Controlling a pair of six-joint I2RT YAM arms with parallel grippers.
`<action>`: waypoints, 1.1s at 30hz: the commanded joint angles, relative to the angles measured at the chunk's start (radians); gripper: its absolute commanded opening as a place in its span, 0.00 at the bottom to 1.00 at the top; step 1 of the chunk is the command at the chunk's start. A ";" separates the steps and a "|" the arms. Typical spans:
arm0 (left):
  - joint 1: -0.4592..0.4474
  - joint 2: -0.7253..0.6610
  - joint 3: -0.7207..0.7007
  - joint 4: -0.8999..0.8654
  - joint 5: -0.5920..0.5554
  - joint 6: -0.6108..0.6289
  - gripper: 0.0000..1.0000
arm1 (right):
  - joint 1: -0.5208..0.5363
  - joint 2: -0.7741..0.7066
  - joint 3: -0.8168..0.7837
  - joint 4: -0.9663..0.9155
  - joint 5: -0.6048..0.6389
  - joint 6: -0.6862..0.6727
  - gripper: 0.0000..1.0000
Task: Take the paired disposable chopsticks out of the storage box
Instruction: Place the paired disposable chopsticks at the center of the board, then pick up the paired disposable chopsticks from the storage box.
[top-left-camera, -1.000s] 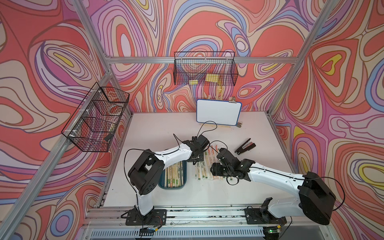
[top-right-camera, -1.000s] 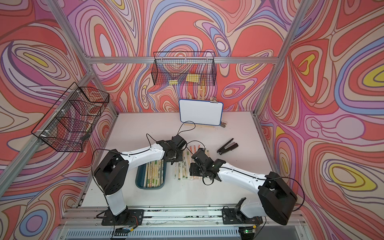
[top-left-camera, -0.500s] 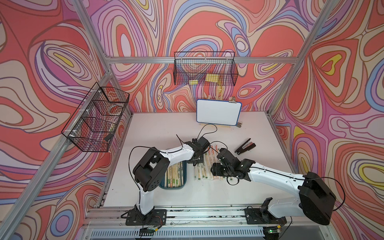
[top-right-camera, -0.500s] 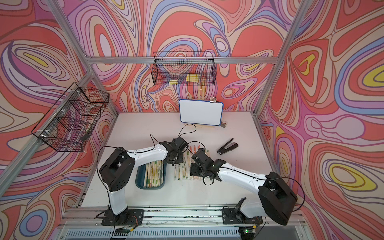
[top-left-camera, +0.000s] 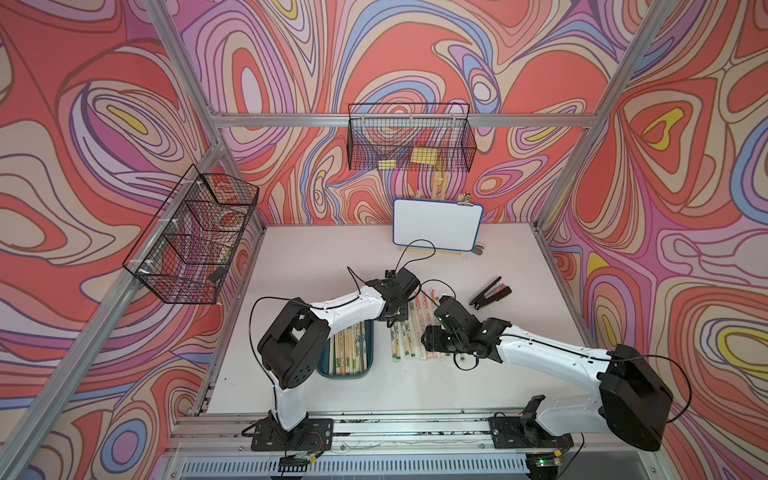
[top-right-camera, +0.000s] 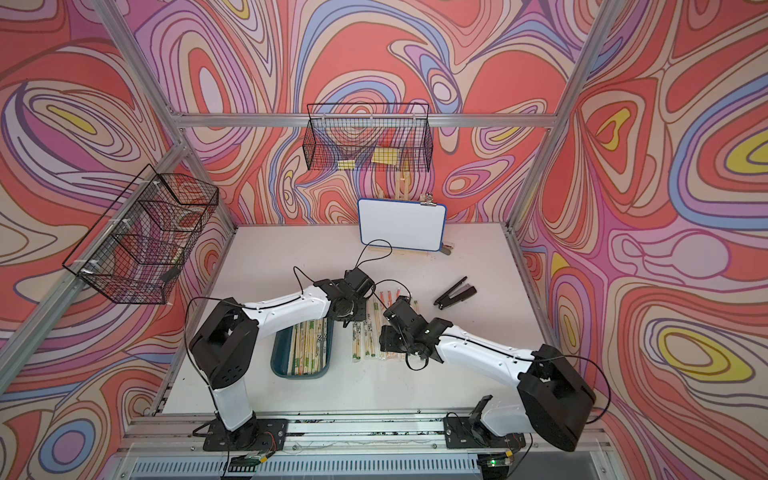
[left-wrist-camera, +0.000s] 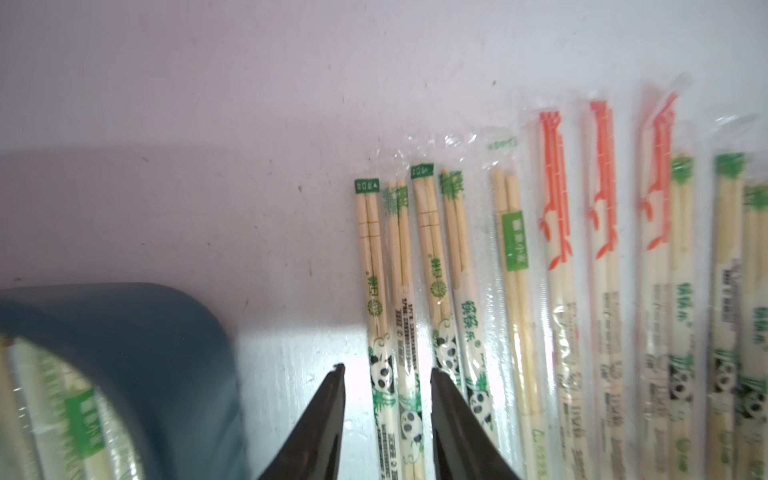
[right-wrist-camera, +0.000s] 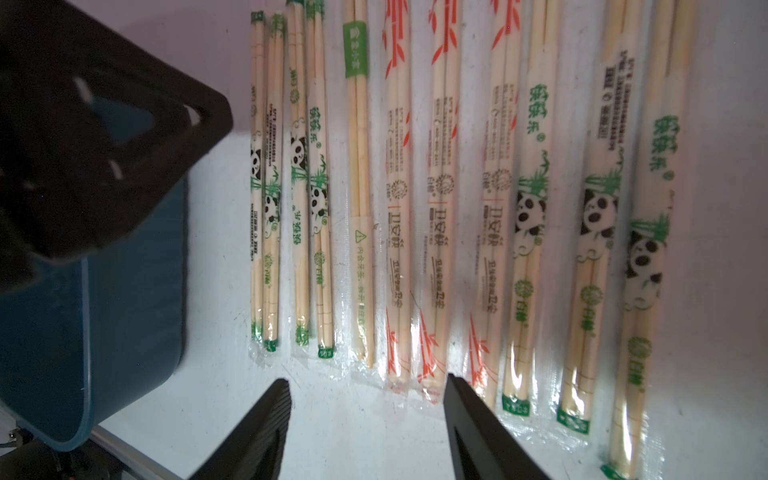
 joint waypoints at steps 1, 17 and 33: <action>0.007 -0.088 0.013 -0.048 -0.052 0.025 0.40 | -0.002 -0.001 0.019 -0.010 0.013 -0.008 0.64; 0.147 -0.406 -0.305 -0.112 -0.095 0.013 0.39 | -0.003 0.045 0.046 0.013 -0.015 -0.011 0.64; 0.201 -0.384 -0.453 -0.058 -0.091 -0.009 0.26 | -0.003 0.066 0.060 0.017 -0.024 -0.017 0.64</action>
